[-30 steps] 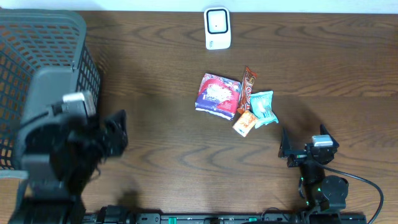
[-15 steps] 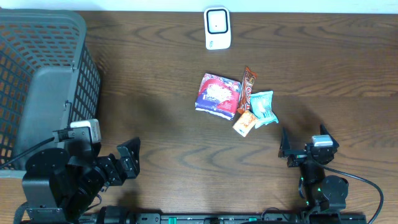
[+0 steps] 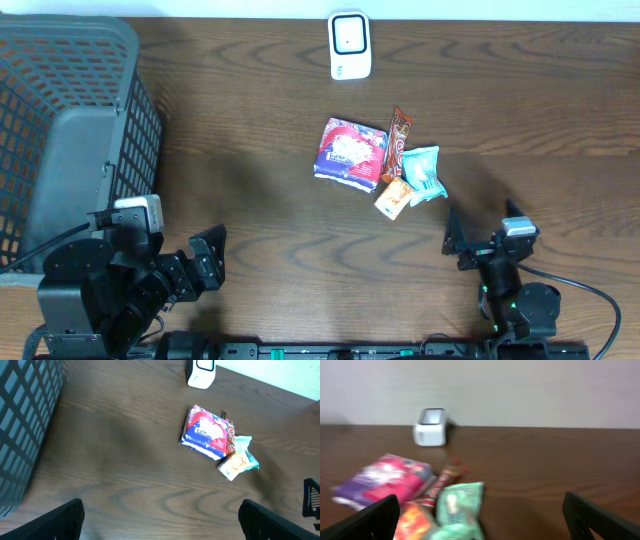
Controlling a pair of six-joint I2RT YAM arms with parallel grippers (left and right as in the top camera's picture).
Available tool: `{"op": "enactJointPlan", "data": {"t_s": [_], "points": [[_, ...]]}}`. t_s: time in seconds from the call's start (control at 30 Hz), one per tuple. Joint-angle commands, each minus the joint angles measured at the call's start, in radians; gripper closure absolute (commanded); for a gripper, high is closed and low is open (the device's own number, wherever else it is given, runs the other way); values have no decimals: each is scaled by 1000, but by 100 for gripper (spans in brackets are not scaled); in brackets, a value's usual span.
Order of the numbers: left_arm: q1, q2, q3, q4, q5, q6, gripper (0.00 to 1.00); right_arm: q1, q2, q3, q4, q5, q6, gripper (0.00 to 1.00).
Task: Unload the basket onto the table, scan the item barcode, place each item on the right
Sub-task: 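Reach the right gripper toward the pile of items on the table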
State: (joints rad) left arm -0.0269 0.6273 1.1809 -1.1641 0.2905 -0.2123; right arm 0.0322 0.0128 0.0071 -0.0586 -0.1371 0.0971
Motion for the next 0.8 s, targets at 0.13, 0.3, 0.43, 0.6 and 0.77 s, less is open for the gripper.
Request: {"op": "enactJointPlan", "data": {"t_s": [0.13,0.3,0.43,0.6,0.77], "points": [[4,1,21,-3,15,2,2,9,-2,-1,67,-217,298,1],[4,1,21,-3,15,2,2,9,-2,-2,112,-554,616,1],[4,1,21,-3,15,2,2,9,-2,-2,127,-525,715,1],[4,1,21,-3,15,2,2,9,-2,-2,125,-436,718,1],[4,1,21,-3,15,2,2,9,-2,-2,222,-415,746,1]]}}
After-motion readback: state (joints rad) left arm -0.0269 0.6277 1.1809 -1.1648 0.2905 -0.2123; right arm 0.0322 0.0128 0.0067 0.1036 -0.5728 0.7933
